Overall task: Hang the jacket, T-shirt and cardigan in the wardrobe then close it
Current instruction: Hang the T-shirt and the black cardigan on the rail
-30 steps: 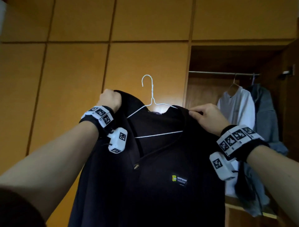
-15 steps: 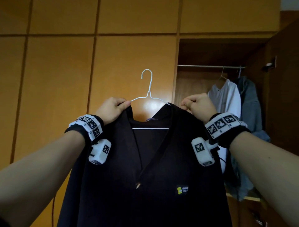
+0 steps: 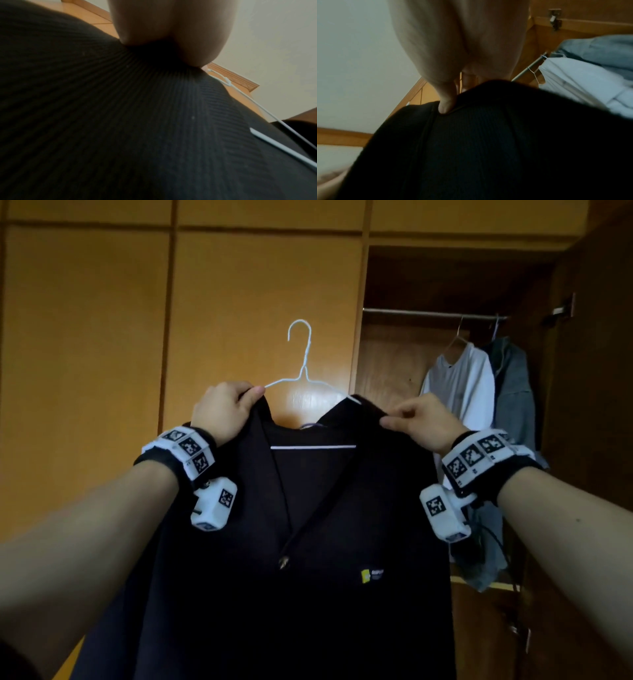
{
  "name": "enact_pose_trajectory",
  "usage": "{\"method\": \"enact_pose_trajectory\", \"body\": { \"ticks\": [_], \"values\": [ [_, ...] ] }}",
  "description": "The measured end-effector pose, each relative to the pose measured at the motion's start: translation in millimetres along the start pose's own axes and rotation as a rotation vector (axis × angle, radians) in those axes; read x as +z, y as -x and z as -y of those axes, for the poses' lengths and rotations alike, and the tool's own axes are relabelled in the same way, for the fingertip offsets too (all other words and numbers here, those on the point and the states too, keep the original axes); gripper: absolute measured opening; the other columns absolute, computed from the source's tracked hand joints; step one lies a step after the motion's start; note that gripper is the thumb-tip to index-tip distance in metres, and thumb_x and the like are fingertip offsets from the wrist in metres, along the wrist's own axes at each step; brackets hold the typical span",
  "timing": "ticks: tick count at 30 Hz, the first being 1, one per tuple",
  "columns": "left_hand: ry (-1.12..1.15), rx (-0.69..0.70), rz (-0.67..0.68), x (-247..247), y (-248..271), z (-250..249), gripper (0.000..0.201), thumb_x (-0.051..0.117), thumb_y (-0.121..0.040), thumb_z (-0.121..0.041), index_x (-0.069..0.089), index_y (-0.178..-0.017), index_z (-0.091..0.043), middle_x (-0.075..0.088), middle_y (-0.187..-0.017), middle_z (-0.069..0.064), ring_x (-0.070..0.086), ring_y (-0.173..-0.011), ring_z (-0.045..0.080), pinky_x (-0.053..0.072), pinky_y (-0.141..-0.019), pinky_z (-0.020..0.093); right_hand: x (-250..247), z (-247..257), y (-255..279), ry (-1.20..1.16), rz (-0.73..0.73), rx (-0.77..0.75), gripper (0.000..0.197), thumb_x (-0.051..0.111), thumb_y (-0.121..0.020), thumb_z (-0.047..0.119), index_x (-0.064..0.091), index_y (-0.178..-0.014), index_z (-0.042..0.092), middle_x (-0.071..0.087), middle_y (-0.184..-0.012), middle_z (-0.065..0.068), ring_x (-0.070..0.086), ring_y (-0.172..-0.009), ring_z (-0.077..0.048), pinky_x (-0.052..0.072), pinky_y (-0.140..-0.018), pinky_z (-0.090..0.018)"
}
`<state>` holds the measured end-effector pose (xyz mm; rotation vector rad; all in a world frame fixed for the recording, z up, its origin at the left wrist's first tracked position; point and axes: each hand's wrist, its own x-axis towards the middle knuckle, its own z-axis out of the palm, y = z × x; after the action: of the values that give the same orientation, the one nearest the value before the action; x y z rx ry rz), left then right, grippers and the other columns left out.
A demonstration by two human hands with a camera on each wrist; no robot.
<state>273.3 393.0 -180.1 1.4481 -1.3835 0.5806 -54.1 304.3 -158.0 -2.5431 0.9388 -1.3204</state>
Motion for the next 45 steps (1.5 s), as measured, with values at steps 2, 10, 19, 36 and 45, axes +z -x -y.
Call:
{"method": "enact_pose_trajectory", "body": {
  "ticks": [2,10,19,36,45],
  "values": [
    [0.015,-0.015,-0.030,4,5,-1,0.043,0.041,-0.097,-0.053,0.062,-0.080,-0.018,0.059,-0.072,0.008,0.059,-0.080,0.037,0.050,-0.072,0.046,5,3,2,-0.075,-0.058,-0.024,0.015,0.070,-0.090,0.019,0.077,-0.077,0.019,0.074,-0.074,-0.003,0.072,-0.075,-0.023,0.059,-0.081,-0.042],
    [0.197,-0.094,-0.096,40,20,22,0.042,0.045,-0.099,-0.040,0.063,-0.083,-0.005,0.063,-0.074,0.022,0.059,-0.078,0.042,0.047,-0.073,0.045,46,10,1,0.129,-0.163,-0.136,0.020,0.060,-0.096,0.018,0.078,-0.098,0.010,0.074,-0.089,-0.006,0.066,-0.086,-0.018,0.050,-0.079,-0.028],
    [0.380,-0.084,-0.009,56,4,25,0.040,0.050,-0.100,-0.034,0.054,-0.074,-0.003,0.040,-0.064,0.005,0.037,-0.062,0.020,0.032,-0.060,0.035,45,3,-10,0.113,-0.080,-0.089,0.024,0.055,-0.099,0.023,0.076,-0.091,0.012,0.073,-0.087,-0.010,0.067,-0.083,-0.022,0.047,-0.068,-0.021],
    [0.983,-0.097,0.233,187,-77,-99,0.029,0.054,-0.101,-0.024,0.066,-0.078,-0.011,0.062,-0.073,0.001,0.058,-0.063,0.000,0.047,-0.065,0.017,-95,44,31,-0.263,-0.160,0.430,0.026,0.060,-0.095,0.012,0.068,-0.110,-0.007,0.071,-0.106,-0.028,0.071,-0.096,-0.039,0.057,-0.087,-0.050],
    [1.412,-0.258,0.445,214,-133,-179,0.012,0.069,-0.091,-0.019,0.072,-0.102,-0.015,0.078,-0.093,0.003,0.073,-0.085,0.016,0.059,-0.082,0.030,-128,35,-4,-0.224,-0.717,0.390,0.020,0.063,-0.084,0.009,0.062,-0.102,-0.001,0.067,-0.103,-0.024,0.069,-0.091,-0.038,0.057,-0.085,-0.055]
  ]
}}
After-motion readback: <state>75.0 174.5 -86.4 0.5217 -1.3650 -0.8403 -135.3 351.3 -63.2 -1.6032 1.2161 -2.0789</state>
